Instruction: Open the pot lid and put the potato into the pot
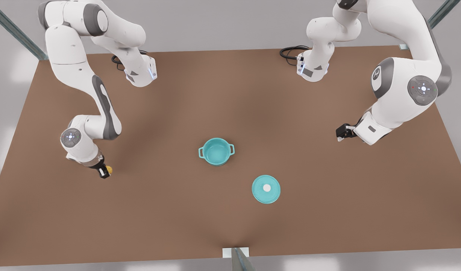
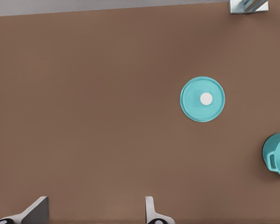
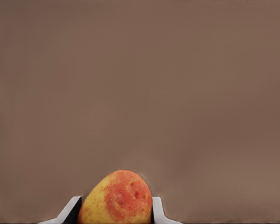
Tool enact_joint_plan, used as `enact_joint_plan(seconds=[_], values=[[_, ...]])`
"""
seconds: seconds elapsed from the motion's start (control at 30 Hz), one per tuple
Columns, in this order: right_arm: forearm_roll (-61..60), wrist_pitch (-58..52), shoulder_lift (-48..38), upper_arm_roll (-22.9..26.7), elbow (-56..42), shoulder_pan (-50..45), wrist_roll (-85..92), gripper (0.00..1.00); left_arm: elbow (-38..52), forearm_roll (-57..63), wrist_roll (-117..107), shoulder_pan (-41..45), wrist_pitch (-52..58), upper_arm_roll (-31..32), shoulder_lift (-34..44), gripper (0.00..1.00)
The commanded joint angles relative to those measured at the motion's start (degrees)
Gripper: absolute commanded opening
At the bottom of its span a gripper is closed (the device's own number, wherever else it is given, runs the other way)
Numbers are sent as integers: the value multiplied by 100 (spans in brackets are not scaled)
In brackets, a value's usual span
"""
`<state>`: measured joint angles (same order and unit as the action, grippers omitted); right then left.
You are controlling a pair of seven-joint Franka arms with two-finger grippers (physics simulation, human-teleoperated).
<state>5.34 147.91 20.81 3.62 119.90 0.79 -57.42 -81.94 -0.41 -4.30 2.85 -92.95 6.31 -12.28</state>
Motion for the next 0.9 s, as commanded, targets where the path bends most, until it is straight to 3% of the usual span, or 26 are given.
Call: enact_joint_plan(seconds=[0.0,0.4,0.67,0.87], values=[[-7,-667,-104,-1,-115,-272,-893,55,3,6,140,5,-4,2,6,100],[-552,-2407,-271,-28,-1310,-2056,-2325,55,3,15,140,32,-4,11,-2,100],[-657,-3260,634,-19,-2901,-3392,-3969,55,3,24,140,40,-4,11,-2,100],[-798,-3172,1091,-19,-3051,-4113,-4567,55,3,15,140,40,-4,11,6,100]])
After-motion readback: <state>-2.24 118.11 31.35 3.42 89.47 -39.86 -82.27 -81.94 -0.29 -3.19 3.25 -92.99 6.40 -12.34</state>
